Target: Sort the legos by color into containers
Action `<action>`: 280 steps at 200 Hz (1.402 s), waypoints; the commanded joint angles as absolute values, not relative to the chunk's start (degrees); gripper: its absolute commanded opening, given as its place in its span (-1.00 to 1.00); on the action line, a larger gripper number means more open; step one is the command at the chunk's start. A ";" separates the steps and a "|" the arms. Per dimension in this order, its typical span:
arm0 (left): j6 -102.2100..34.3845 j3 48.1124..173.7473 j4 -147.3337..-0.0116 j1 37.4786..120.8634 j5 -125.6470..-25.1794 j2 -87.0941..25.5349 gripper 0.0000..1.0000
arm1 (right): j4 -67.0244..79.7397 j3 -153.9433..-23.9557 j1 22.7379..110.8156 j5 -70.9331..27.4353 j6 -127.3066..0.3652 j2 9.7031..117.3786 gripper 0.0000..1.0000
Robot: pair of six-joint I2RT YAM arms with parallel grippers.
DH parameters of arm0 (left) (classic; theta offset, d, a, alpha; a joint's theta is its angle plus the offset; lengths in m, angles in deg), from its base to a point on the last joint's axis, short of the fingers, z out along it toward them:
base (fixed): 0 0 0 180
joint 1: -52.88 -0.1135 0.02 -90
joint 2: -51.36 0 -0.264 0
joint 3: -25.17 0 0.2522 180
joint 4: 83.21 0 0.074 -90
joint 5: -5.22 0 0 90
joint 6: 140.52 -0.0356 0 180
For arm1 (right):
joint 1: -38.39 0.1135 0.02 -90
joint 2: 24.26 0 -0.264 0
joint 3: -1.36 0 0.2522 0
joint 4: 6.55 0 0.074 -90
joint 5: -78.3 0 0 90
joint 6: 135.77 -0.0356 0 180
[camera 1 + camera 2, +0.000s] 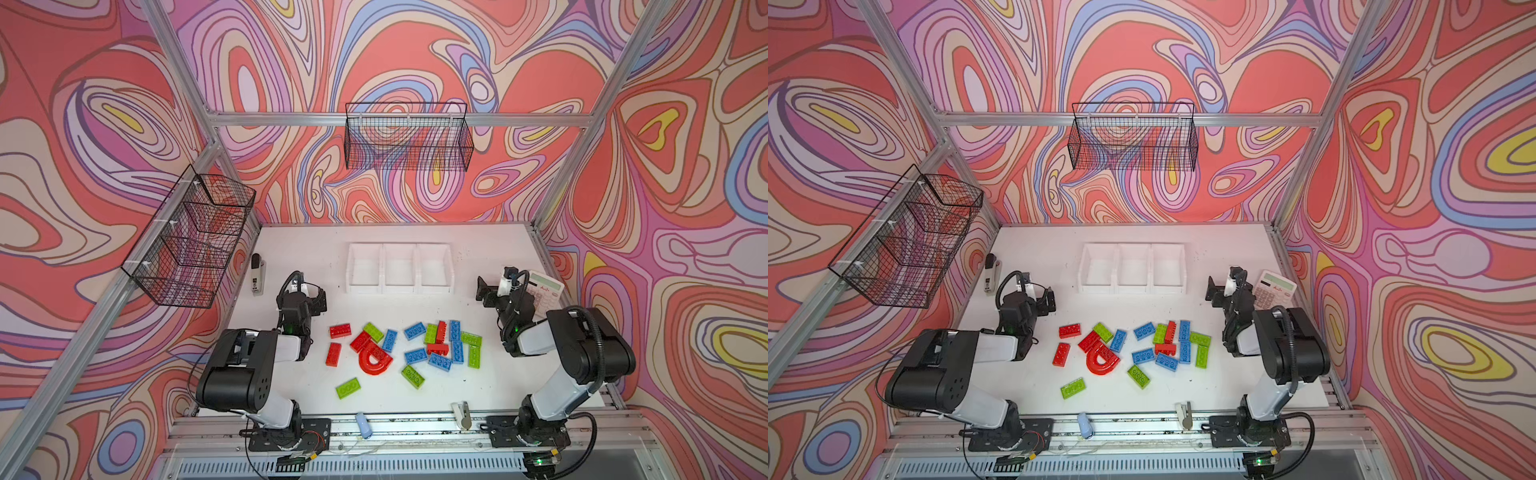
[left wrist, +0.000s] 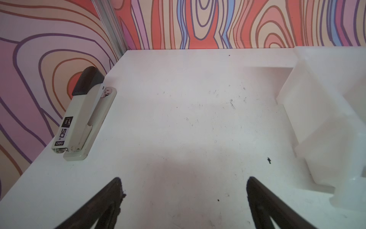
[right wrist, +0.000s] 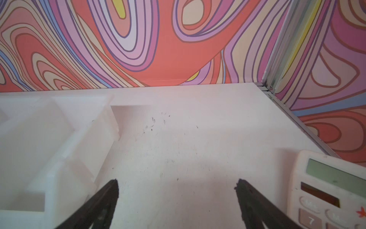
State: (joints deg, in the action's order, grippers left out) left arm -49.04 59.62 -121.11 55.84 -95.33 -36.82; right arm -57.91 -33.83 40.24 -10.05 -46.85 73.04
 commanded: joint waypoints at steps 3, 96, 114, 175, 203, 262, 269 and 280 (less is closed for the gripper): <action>-49.62 59.93 -122.28 55.88 -95.95 -37.31 1.00 | -58.01 -34.37 40.04 -10.29 -46.04 73.65 0.96; -49.62 59.94 -122.28 55.89 -95.89 -37.26 1.00 | -58.03 -34.38 40.02 -10.35 -46.08 73.65 0.96; -49.64 60.02 -122.19 55.89 -95.86 -37.32 1.00 | -58.03 -34.37 40.06 -10.38 -46.10 73.65 0.97; -49.61 60.02 -122.10 55.87 -95.77 -37.32 1.00 | -57.93 -34.48 40.05 -10.40 -46.05 73.72 0.97; -49.57 60.02 -122.10 55.87 -95.77 -37.34 1.00 | -57.98 -34.46 40.04 -10.47 -46.12 73.65 0.96; -49.34 60.45 -121.36 55.49 -94.77 -37.32 0.95 | -57.45 -34.70 39.98 -10.73 -46.31 73.83 0.96; -49.23 60.54 -121.07 55.28 -94.44 -37.32 0.74 | -57.39 -34.73 39.97 -10.69 -46.30 73.83 0.97; -49.27 60.50 -121.04 55.25 -94.29 -37.24 0.47 | -57.53 -34.65 39.97 -10.64 -46.29 73.74 0.92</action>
